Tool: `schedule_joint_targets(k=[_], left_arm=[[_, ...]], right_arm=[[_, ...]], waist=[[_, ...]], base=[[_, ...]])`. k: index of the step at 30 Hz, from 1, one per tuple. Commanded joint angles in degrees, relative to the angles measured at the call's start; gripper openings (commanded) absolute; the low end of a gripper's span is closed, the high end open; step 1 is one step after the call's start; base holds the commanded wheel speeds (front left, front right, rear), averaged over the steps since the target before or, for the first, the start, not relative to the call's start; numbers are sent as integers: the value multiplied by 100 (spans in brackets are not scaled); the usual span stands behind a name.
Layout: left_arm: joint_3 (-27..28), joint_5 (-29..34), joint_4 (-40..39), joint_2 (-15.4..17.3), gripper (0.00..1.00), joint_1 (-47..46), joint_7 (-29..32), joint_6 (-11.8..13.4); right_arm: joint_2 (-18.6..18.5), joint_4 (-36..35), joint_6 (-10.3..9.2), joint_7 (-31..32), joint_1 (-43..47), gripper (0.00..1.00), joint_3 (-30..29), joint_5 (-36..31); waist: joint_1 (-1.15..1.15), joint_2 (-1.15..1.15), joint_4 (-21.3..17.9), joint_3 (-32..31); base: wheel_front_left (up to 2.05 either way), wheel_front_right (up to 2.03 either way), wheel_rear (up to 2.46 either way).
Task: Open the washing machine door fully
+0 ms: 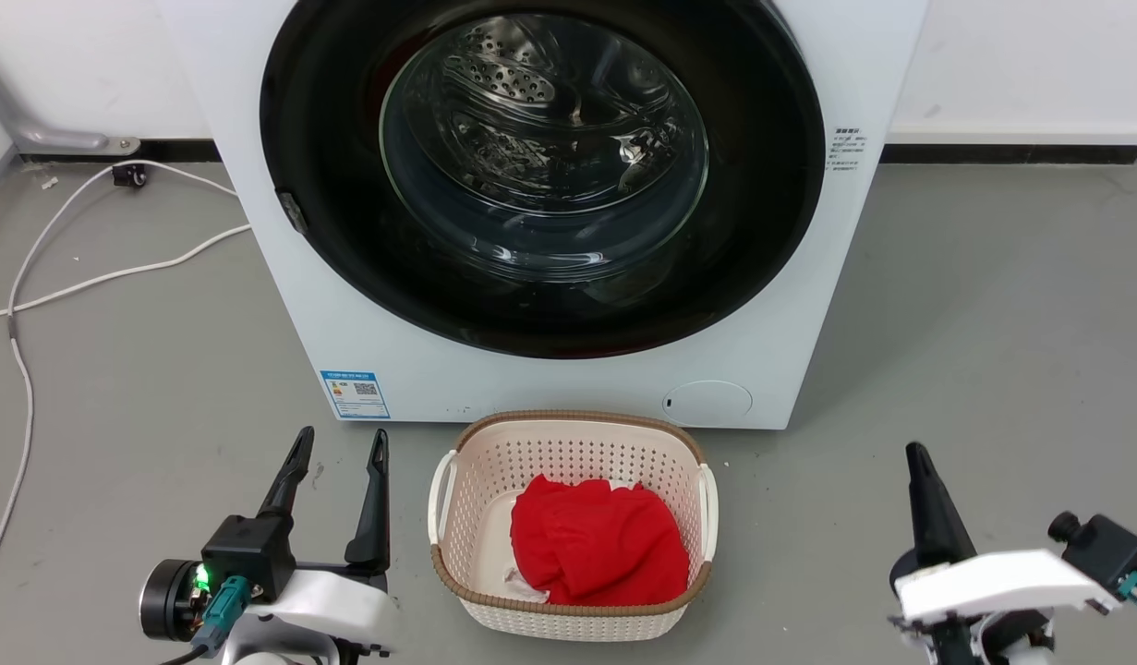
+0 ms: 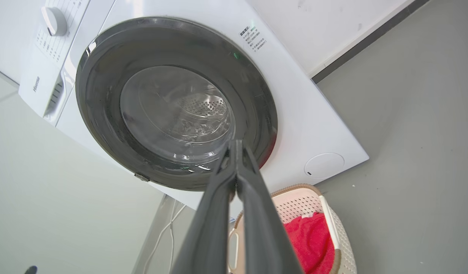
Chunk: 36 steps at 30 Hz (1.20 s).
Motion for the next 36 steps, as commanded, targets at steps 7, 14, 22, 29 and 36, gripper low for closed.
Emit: schedule_joint_targets(k=[7, 14, 22, 29, 36], left_arm=[[45, 33, -14, -8, 100, -68, -15, -4], [100, -8, -52, -14, 100, -163, -15, 17], [140, -20, -119, -15, 100, -398, -15, -4], [115, -52, -211, -18, 100, -634, -15, -23], [87, -156, -470, -24, 100, -817, -15, -41]], right_arm=[[5, 435, -1, 154, -876, 0, -89, 2221], [6, 726, -1, 786, -1974, 0, -516, 3206], [-236, 1818, -1, 1693, -3696, 0, -1031, 3669], [-651, 3349, -1, 2356, -5375, 0, -978, 3373], [-941, 4609, -1, 2791, -6788, 0, -596, 2681]], waist=[[0, 0, -51, 77], [0, 0, -84, 264], [0, 0, -57, 612], [0, 0, 30, 966], [0, 0, 148, 1412]], base=[[0, 0, 0], [0, 0, 0], [0, 0, 0], [0, 0, 0], [0, 0, 0]])
